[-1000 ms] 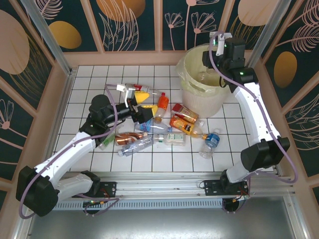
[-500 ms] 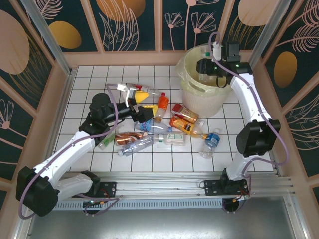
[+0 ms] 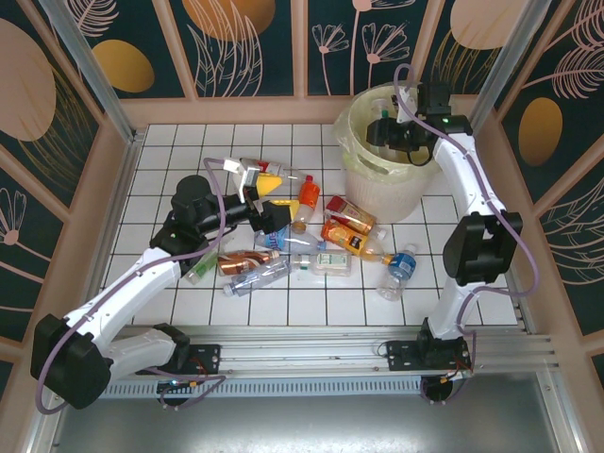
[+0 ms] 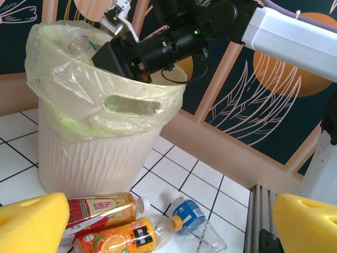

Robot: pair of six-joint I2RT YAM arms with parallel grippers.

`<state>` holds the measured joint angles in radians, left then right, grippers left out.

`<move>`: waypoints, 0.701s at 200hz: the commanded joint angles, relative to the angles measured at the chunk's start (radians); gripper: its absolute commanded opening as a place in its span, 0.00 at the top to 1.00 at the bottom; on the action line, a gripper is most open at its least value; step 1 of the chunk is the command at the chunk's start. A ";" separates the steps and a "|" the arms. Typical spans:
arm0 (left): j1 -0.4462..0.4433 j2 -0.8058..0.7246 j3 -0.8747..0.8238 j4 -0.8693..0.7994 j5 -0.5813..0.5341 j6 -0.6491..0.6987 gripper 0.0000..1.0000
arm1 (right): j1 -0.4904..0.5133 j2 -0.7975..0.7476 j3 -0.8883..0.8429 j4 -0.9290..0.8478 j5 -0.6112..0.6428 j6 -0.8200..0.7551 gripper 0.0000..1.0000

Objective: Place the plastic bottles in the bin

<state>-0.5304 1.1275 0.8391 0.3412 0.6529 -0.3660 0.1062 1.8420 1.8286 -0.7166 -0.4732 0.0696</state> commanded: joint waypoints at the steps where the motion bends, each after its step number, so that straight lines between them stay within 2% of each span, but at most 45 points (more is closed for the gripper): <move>1: -0.006 0.005 0.031 0.001 0.027 0.026 0.01 | -0.003 0.024 0.045 -0.037 -0.017 -0.002 0.40; 70: -0.005 0.011 0.035 -0.010 0.016 0.036 0.01 | -0.002 0.047 0.059 -0.072 0.007 -0.014 0.32; 99: -0.006 0.009 0.032 -0.012 0.010 0.041 0.01 | -0.002 0.039 0.070 -0.073 0.013 -0.014 0.24; 140: -0.006 0.006 0.026 -0.006 0.022 0.054 0.01 | -0.002 0.013 0.091 -0.065 0.038 -0.002 0.22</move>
<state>-0.5304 1.1328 0.8440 0.3286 0.6529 -0.3401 0.1062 1.8835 1.8767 -0.7700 -0.4618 0.0605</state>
